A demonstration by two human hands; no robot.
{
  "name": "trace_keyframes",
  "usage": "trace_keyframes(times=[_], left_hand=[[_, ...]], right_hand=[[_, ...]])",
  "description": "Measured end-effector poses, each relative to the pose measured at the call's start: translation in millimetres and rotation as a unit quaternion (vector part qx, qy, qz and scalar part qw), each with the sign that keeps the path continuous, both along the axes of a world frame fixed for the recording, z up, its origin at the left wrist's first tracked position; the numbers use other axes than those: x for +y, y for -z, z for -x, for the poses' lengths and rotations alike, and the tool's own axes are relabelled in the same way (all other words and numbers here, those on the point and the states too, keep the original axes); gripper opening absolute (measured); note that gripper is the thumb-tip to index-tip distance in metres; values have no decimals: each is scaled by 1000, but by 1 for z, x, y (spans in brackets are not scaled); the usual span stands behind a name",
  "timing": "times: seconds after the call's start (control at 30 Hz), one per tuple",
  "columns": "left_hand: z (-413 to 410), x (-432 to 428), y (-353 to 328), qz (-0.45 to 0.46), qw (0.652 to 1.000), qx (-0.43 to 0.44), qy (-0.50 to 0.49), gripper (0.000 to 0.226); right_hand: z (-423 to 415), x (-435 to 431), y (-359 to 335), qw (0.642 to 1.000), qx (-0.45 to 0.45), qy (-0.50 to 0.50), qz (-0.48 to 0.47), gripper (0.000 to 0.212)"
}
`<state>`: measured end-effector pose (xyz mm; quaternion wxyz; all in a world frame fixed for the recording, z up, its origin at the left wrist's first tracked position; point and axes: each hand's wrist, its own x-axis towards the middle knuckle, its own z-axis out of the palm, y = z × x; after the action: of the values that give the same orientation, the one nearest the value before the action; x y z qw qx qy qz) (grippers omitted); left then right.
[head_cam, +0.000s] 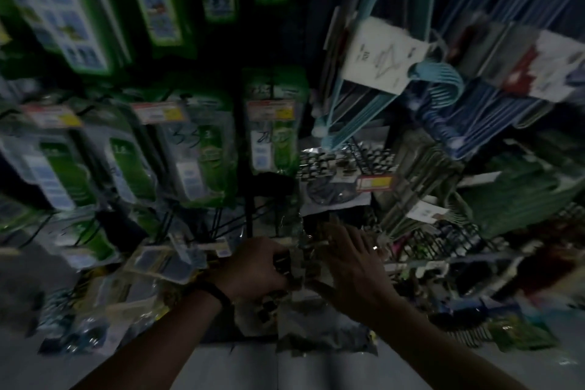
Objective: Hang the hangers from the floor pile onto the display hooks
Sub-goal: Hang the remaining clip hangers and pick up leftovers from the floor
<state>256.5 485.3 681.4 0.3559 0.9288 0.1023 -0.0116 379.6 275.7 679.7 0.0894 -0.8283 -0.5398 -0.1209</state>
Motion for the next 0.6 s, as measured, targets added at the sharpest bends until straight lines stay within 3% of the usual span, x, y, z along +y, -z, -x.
trace_keyframes(times=[0.1, 0.23, 0.4, 0.43, 0.53, 0.6], left_hand=[[-19, -9, -9, 15, 1000, -18, -4, 19], [-44, -10, -23, 6, 1000, -10, 5, 26], [-62, 7, -15, -11, 999, 24, -20, 66], [-63, 9, -13, -13, 999, 29, -36, 66], [-60, 15, 2, 4, 996, 43, -76, 37], [-61, 15, 17, 5, 996, 32, -86, 44]], right_hand=[[-17, -3, 7, 999, -6, 38, -38, 59], [-43, -7, 4, 999, -28, 36, -14, 61], [-82, -36, -6, 995, -53, 13, -81, 65], [-93, -45, -6, 996, -59, 24, -69, 65], [-120, -68, -2, 996, -47, 70, 11, 65], [-131, -81, 0, 993, -10, 101, 57, 67]])
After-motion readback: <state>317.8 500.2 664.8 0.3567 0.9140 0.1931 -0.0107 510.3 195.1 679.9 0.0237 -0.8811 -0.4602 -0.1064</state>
